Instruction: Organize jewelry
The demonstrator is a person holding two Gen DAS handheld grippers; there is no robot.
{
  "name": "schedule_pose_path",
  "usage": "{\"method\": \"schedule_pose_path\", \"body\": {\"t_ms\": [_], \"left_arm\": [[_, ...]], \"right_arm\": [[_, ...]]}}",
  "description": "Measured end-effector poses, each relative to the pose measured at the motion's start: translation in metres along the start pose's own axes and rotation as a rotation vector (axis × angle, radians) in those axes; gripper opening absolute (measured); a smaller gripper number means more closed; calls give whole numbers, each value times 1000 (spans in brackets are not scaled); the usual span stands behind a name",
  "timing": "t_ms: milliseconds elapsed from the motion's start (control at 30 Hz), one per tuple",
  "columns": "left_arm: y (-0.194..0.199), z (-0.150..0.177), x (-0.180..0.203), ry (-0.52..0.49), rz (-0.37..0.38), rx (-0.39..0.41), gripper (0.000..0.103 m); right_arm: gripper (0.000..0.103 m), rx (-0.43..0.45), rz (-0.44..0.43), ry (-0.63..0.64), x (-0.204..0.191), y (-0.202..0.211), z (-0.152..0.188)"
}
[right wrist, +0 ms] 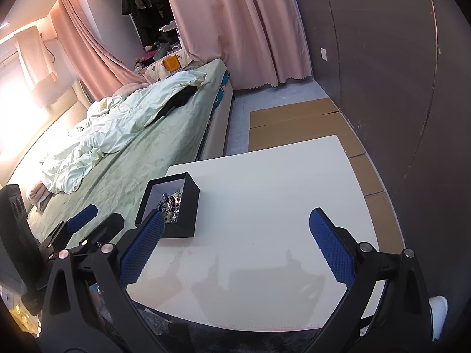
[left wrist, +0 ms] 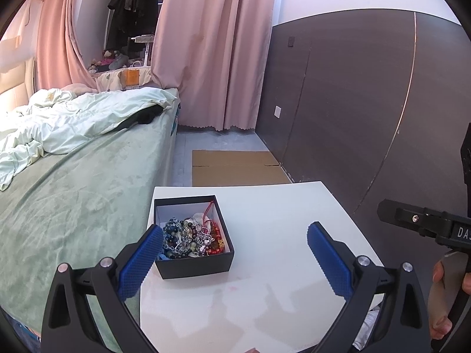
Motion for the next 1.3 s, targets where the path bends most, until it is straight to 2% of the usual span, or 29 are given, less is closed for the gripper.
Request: {"method": "schedule_pose_path", "body": {"t_ms": [900,1300], "left_arm": [[0,-2,1,-1,-4,5,95],[1,-3,-2,-7,-30,8,95]], "right_arm": [[99,-7,-7,2,-2,-3,0],[99,-6,-6,1,-3,-3,0]]}}
Point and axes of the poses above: each gripper's, at about its wrist camera, not at the fingertips, and y roughly against the way its jaws point, x to its right, z to its underside, the point moved 10 cm from there along -y, roughly the way its jaws point, and after that the axes turned 10 degrees about y, right-handed, at the moved point
